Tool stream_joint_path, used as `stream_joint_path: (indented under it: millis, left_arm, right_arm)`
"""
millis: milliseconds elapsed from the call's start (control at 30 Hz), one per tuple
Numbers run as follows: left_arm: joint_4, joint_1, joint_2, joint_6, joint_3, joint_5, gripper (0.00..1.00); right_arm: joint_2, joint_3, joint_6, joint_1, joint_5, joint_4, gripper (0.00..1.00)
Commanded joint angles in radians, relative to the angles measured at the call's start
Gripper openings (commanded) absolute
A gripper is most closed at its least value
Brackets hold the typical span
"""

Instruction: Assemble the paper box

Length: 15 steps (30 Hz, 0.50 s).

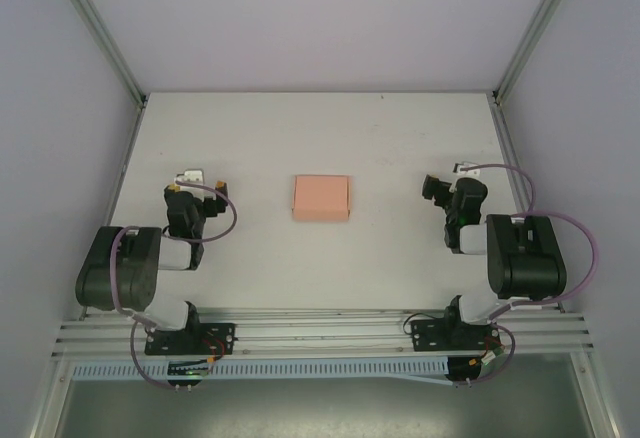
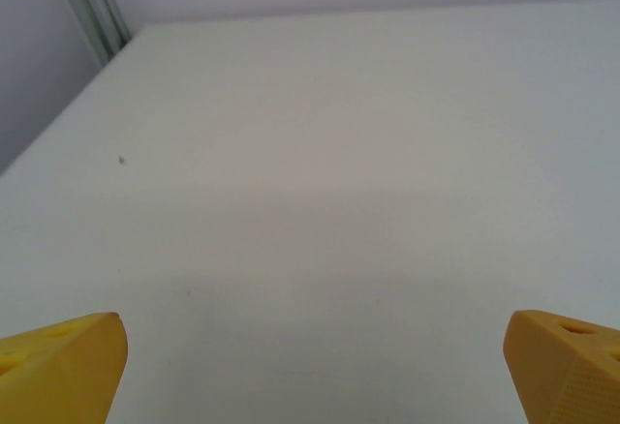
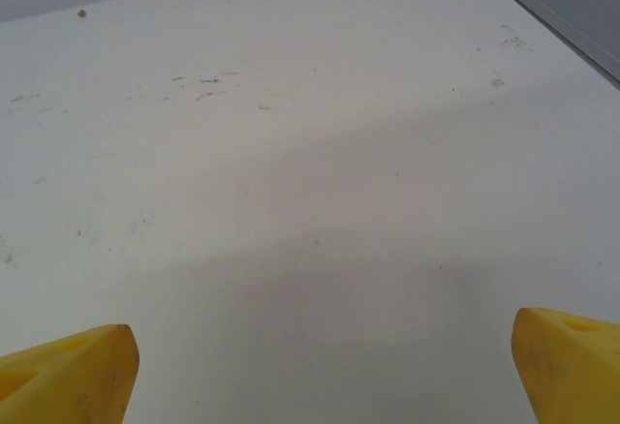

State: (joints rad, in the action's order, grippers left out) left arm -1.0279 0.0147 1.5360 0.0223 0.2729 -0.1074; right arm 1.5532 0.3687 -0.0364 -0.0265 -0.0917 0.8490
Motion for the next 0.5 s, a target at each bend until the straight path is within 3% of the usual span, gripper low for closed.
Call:
stream_joint_path:
  millis: [0, 467]
  left_arm:
    - [-0.058, -0.030, -0.015, -0.022, 0.027, 0.091, 0.99]
    - [-0.061, -0.031, -0.014, -0.018, 0.027, 0.090, 0.99]
  right_arm:
    - [-0.004, 0.012, -0.012, 0.003, 0.010, 0.042, 0.99]
    - [-0.005, 0.015, -0.010, 0.004, 0.010, 0.040, 0.99]
